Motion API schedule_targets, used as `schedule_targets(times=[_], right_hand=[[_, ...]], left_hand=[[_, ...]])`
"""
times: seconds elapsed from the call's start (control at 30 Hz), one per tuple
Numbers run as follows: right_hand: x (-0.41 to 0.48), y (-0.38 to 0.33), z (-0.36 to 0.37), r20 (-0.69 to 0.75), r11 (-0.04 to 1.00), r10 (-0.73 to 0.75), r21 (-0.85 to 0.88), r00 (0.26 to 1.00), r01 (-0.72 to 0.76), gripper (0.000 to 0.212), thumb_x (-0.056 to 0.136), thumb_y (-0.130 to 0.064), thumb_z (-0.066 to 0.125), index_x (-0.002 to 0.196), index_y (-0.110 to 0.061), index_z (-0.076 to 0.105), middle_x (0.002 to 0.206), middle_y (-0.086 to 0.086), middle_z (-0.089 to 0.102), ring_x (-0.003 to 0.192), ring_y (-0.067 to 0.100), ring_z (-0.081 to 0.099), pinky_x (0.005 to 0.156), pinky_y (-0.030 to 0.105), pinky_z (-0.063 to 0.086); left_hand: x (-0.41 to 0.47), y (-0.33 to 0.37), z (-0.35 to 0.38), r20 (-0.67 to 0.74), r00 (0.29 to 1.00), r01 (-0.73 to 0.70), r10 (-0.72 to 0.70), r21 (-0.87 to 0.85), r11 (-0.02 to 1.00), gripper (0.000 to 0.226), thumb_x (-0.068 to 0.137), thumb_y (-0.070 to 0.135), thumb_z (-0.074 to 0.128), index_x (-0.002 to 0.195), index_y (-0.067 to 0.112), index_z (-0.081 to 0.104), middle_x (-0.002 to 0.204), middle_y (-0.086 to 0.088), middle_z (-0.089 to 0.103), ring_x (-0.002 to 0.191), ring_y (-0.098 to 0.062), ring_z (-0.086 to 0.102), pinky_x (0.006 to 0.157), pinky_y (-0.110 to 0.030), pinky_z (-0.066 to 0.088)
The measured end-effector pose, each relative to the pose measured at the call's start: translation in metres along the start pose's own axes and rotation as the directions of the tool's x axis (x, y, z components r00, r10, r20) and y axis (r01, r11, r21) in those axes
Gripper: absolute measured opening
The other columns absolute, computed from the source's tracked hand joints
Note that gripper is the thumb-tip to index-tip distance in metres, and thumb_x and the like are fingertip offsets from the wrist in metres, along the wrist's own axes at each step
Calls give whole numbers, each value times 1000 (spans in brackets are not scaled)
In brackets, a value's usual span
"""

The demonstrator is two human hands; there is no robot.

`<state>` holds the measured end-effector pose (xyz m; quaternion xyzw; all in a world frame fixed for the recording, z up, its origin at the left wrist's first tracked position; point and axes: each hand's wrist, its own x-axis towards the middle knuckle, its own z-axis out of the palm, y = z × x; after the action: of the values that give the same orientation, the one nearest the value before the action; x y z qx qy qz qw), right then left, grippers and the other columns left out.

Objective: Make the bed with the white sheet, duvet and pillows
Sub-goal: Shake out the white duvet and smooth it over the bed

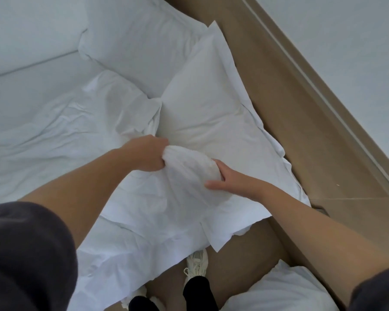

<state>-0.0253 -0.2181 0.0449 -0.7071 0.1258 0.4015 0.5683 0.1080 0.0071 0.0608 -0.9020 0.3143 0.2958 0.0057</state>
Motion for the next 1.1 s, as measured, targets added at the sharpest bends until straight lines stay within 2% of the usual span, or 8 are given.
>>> schedule_targets(times=[0.07,0.13,0.23,0.4,0.53,0.63,0.8,1.1], right_hand=[[-2,5,7,-32,956,16,-292,999,-25,97,80,-45,77,152,-33,13,144,-15,35,130,8,38,106,27,34],[2,4,12,-187,860,5,-501,982,-99,80,80,-39,74,146,-29,31,138,-5,48,128,20,45,109,41,35],[4,-18,15,-401,938,-98,-344,911,-51,4,85,-22,62,86,-25,60,91,-1,63,91,24,59,79,37,48],[-17,-76,12,-657,958,-286,-211,697,194,32,85,-8,49,60,-16,31,60,-4,33,54,9,29,52,24,24],[-27,-84,-12,-755,938,-218,15,619,348,22,85,-29,45,100,-15,52,100,6,59,87,14,55,76,20,47],[-30,-60,-33,-741,885,-129,214,659,414,58,87,-44,44,144,-41,31,147,-1,45,132,24,47,109,53,39],[-72,-95,5,-550,885,-4,386,835,259,77,89,-68,46,153,-44,10,152,-10,37,137,22,39,109,58,33],[-25,-131,91,-437,955,-149,171,887,244,85,91,-49,60,156,-26,12,159,5,25,143,21,31,110,41,34]], left_hand=[[-9,-1,-14,-5,995,96,-97,-42,994,31,89,37,55,110,15,59,111,-9,64,102,-31,60,75,-33,41],[-22,3,-30,22,981,195,-194,-149,969,39,90,42,58,107,8,63,111,-11,64,102,-32,59,75,-32,38],[-48,7,-50,56,937,316,-345,-558,767,38,83,36,70,103,4,66,104,-13,66,90,-28,59,74,-32,43],[-84,47,-96,49,901,187,-431,-940,285,18,78,23,76,90,15,66,90,-3,67,81,-20,61,69,-29,48],[-97,113,-147,-76,930,-49,-360,-995,82,26,84,16,70,108,9,65,104,-5,68,97,-22,65,80,-30,50],[-107,142,-185,-73,945,-88,-318,-996,-33,21,87,20,68,105,11,64,104,-5,68,94,-21,65,80,-31,52],[-116,112,-189,-72,886,-104,-458,-994,-46,24,82,22,71,103,14,62,99,-4,67,93,-23,64,89,-38,51],[-174,-24,-129,-33,663,-156,-748,-983,-95,17,79,20,73,90,15,61,99,-4,66,104,-27,61,100,-42,46]])
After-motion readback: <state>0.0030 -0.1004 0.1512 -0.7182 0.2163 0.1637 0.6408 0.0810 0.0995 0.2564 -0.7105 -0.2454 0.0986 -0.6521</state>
